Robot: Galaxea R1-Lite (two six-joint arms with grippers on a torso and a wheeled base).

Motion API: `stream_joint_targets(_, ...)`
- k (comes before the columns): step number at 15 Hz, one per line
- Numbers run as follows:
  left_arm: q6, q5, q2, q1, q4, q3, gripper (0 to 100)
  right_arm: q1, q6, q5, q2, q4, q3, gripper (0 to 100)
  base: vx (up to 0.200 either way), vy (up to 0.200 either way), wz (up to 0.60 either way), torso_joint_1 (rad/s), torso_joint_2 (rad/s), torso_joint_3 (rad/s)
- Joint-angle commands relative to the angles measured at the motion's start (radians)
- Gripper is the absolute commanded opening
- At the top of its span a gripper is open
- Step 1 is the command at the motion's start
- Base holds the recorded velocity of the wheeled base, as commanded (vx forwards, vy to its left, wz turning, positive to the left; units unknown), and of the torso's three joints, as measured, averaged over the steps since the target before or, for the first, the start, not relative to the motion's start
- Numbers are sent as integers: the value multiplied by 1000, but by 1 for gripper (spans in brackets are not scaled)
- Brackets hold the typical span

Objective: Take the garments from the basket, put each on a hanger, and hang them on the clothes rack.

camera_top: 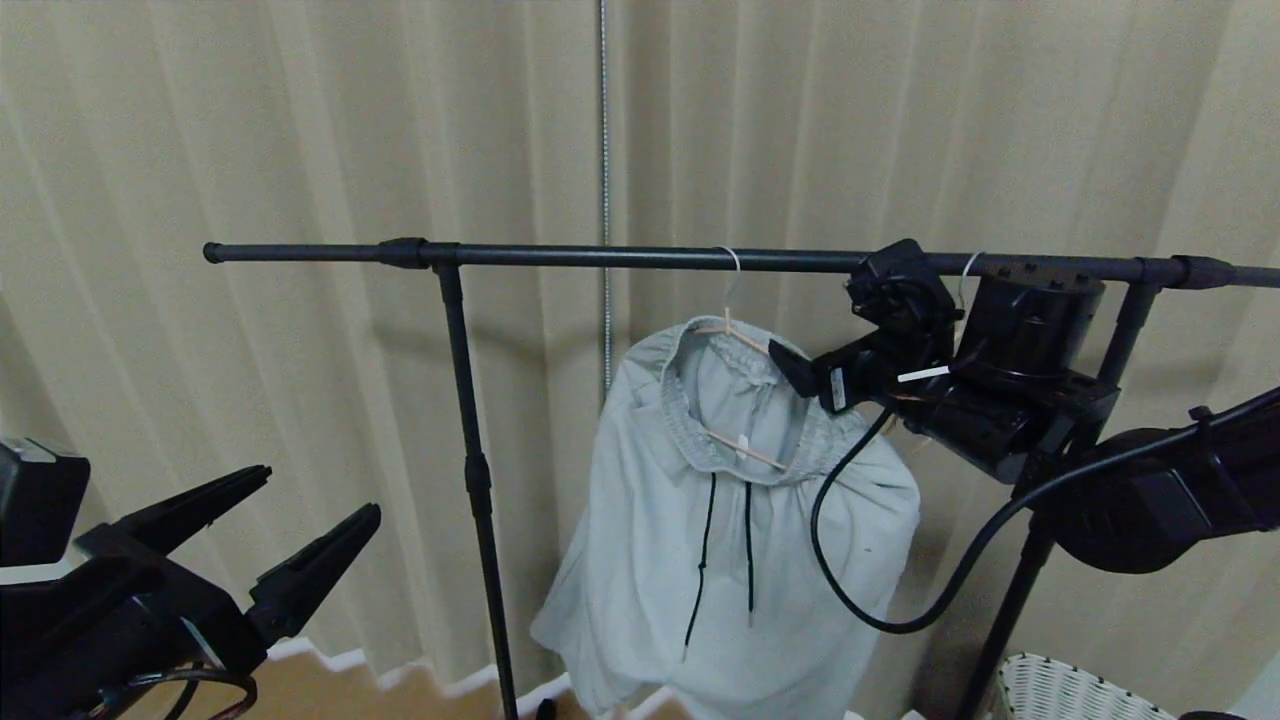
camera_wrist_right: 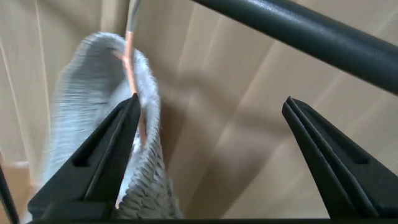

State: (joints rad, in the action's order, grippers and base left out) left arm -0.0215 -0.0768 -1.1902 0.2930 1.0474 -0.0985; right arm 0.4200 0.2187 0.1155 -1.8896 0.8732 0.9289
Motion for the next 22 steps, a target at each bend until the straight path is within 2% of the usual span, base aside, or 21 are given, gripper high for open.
stream_joint_targets(1,0,0,0,0,0,-1,100,-1,-1,-22,-14,1,4,100,0,0,0,0,0,0)
stream_joint_targets(3,0,0,-2,0,0,0,100,-1,-4,-91,-6,3,-2,100,0,0,0,0,0,0)
stream_joint_targets(5,0,0,0,0,0,3,100,-1,-13,-123,-3,49,-16,100,0,0,0,0,0,0)
stream_joint_targets(6,-2,0,0,0,0,8,100,-1,-24,-128,-3,121,-39,100,0,0,0,0,0,0)
stream_joint_targets(8,0,0,-2,0,0,13,100,-10,-24,-126,14,185,-75,100,0,0,0,0,0,0)
stream_joint_targets(13,-9,2,-6,-20,0,25,100,-73,-25,-119,136,194,-186,100,-40,0,0,0,0,-1)
stream_joint_targets(18,-14,2,-5,-109,0,56,100,-230,-24,-116,237,187,-289,100,-200,0,0,1,3,-2)
stream_joint_targets(22,-60,2,-6,-155,-1,69,100,-345,-22,-116,265,187,-352,100,-200,0,0,-1,4,7)
